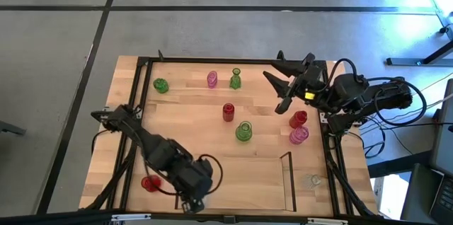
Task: Sort vases onto shelf
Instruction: Put the left transparent vase aligned with the other transparent vases on the shelf
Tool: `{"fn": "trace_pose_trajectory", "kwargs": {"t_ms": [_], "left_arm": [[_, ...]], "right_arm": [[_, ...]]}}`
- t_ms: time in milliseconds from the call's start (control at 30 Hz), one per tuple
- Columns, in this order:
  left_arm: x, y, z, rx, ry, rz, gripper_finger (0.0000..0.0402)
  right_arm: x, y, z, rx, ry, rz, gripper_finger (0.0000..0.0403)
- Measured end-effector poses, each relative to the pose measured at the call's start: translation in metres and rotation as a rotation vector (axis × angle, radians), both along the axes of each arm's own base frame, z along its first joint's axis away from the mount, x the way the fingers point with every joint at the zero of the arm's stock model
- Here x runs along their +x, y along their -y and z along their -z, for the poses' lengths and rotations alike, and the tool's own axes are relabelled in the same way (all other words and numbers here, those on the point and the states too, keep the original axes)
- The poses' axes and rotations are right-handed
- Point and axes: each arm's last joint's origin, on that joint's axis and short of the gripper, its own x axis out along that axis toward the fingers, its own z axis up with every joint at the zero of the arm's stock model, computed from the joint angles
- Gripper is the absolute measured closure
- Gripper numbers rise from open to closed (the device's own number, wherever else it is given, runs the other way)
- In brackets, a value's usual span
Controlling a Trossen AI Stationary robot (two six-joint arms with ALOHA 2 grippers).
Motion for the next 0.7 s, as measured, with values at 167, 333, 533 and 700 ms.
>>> {"fn": "trace_pose_trajectory", "kwargs": {"t_ms": [167,333,533,700], "left_arm": [[0.012,0.001,0.016,0.069,-0.014,-0.024,0.0371],[0.018,-0.001,0.030,0.096,-0.087,-0.020,0.0371],[0.027,-0.003,0.049,0.074,-0.164,0.012,0.0371],[0.027,-0.007,0.059,0.099,-0.215,0.006,0.0371]], "right_arm": [[0.000,0.000,0.003,0.014,-0.023,-0.004,0.0251],[-0.004,0.001,0.001,0.016,-0.021,-0.004,0.0251],[-0.012,0.003,-0.002,0.016,-0.013,-0.015,0.0251],[-0.017,0.005,-0.005,0.018,0.001,-0.021,0.0251]]}}
